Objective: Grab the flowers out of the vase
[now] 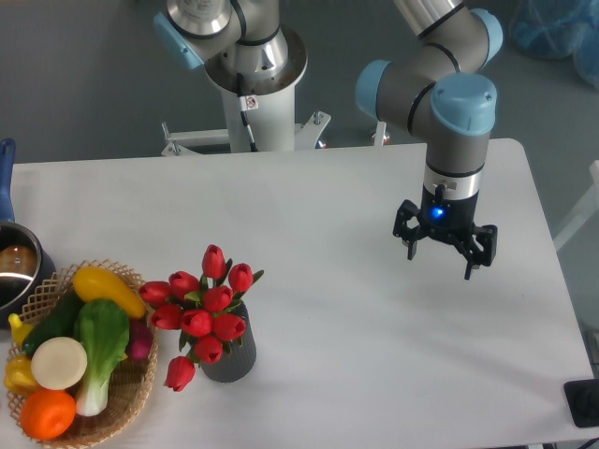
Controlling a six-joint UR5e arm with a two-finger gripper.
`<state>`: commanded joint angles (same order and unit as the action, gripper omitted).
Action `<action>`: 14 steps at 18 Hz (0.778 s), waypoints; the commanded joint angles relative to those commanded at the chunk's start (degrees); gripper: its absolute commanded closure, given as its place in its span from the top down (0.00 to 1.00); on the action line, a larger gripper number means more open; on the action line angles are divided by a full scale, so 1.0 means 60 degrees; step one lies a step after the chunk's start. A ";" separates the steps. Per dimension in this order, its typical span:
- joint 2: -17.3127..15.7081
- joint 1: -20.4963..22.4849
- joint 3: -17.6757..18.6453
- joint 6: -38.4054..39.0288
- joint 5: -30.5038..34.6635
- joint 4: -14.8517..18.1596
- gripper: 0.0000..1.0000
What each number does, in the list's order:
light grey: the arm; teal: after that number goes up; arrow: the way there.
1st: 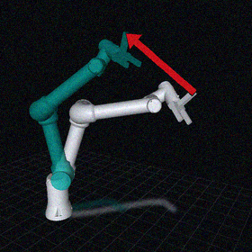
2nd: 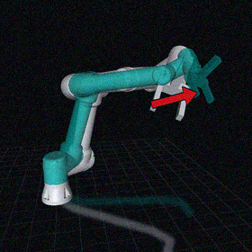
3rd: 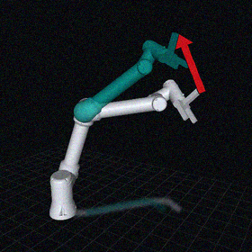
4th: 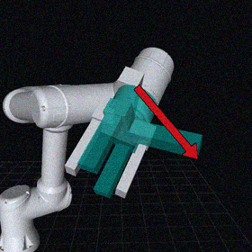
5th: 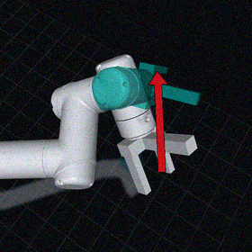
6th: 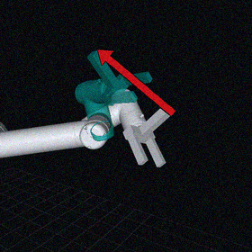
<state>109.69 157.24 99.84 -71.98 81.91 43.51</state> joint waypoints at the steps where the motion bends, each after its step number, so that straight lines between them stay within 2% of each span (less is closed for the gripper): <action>1: 0.0000 0.0000 0.0000 0.0000 0.0015 0.0000 1.00; 10: -0.0015 0.0000 0.0029 0.0102 0.0001 0.0000 1.00; 14: -0.0073 0.0015 0.0307 0.0088 -0.0014 -0.0044 1.00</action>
<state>109.25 157.32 101.69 -71.46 81.83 43.24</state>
